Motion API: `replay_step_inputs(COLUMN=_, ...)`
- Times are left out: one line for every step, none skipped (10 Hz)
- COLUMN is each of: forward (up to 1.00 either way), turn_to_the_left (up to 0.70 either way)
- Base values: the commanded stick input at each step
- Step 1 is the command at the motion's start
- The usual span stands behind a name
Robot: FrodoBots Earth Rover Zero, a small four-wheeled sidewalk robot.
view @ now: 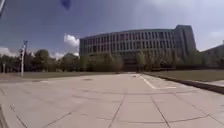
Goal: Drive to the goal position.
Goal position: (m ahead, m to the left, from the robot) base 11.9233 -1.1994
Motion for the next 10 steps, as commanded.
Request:
replay_step_inputs(forward=0.70, turn_to_the_left=-0.18)
replay_step_inputs(forward=0.70, turn_to_the_left=-0.18)
replay_step_inputs(forward=0.70, turn_to_the_left=-0.18)
replay_step_inputs(forward=0.70, turn_to_the_left=-0.18)
replay_step_inputs(forward=0.70, turn_to_the_left=-0.18)
replay_step_inputs(forward=0.70, turn_to_the_left=-0.18)
replay_step_inputs(forward=0.70, turn_to_the_left=-0.18)
replay_step_inputs(forward=0.70, turn_to_the_left=-0.18)
replay_step_inputs(forward=0.70, turn_to_the_left=-0.19)
replay_step_inputs(forward=0.70, turn_to_the_left=-0.18)
